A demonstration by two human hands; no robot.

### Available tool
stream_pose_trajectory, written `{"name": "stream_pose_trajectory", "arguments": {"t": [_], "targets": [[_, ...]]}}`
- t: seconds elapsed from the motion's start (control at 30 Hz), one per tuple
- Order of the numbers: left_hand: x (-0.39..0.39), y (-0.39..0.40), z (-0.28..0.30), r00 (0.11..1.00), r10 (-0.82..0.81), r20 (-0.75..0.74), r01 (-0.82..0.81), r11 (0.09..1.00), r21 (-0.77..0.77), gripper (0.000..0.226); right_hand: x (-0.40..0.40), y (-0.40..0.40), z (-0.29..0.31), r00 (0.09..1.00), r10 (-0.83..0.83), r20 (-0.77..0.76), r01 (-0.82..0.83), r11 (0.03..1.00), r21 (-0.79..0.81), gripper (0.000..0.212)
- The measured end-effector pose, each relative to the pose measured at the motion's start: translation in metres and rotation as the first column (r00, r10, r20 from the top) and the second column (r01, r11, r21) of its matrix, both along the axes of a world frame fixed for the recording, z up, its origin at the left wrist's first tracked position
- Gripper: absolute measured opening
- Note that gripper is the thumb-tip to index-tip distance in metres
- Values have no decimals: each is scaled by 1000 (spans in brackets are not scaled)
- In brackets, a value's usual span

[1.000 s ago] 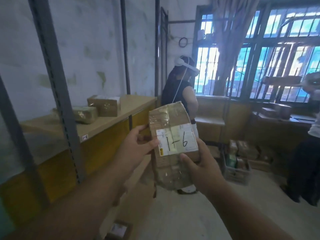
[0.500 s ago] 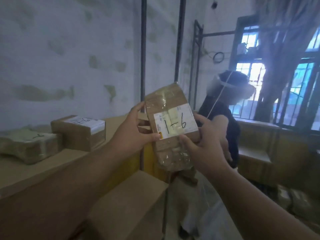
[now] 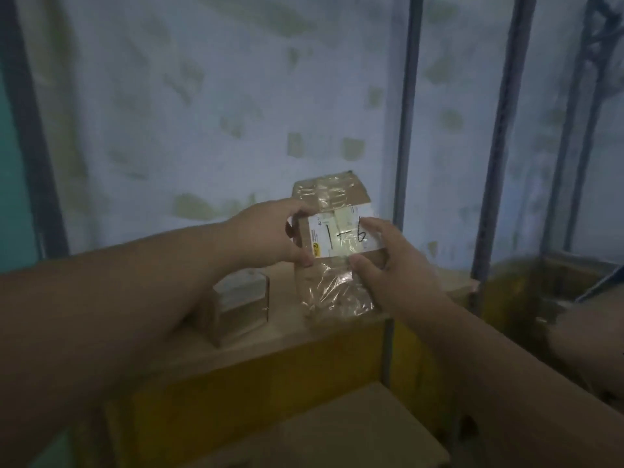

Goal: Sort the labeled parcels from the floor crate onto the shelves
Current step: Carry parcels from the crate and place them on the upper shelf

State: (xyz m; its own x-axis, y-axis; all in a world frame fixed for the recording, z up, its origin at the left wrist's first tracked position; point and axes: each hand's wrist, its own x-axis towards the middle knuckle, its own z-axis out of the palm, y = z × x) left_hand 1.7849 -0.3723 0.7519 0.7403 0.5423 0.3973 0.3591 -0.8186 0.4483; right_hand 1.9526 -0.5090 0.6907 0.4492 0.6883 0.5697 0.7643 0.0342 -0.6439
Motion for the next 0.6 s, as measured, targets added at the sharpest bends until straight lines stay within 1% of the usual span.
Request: {"name": "stream_pose_trajectory", "arguments": {"t": [0.07,0.13,0.2,0.3,0.37,0.5,0.6], "targets": [[9,25,9,993,29,-117,-22,998,61,80,9,26,7,996,38,-84,-42,998,-49,51],[18,50,12,979,63,-194,-53,997,56,79,16,52,12,992,52,-114,-66,990,-124,50],[25,73,10,957,94,-276,-81,995,57,79,21,76,13,995,43,-86,-60,977,-205,51],[34,99,3,903,139,-405,-119,990,75,79,30,106,9,1000,15,-8,-16,960,-281,49],[40,111,-4,871,171,-460,-147,985,88,76,35,119,5,1000,24,6,-21,943,-332,48],[52,124,-6,792,235,-563,-217,971,100,70,50,139,4,995,100,-23,-101,910,-402,46],[55,125,-4,736,279,-617,-265,957,116,65,59,151,6,980,197,7,-174,881,-439,44]]}}
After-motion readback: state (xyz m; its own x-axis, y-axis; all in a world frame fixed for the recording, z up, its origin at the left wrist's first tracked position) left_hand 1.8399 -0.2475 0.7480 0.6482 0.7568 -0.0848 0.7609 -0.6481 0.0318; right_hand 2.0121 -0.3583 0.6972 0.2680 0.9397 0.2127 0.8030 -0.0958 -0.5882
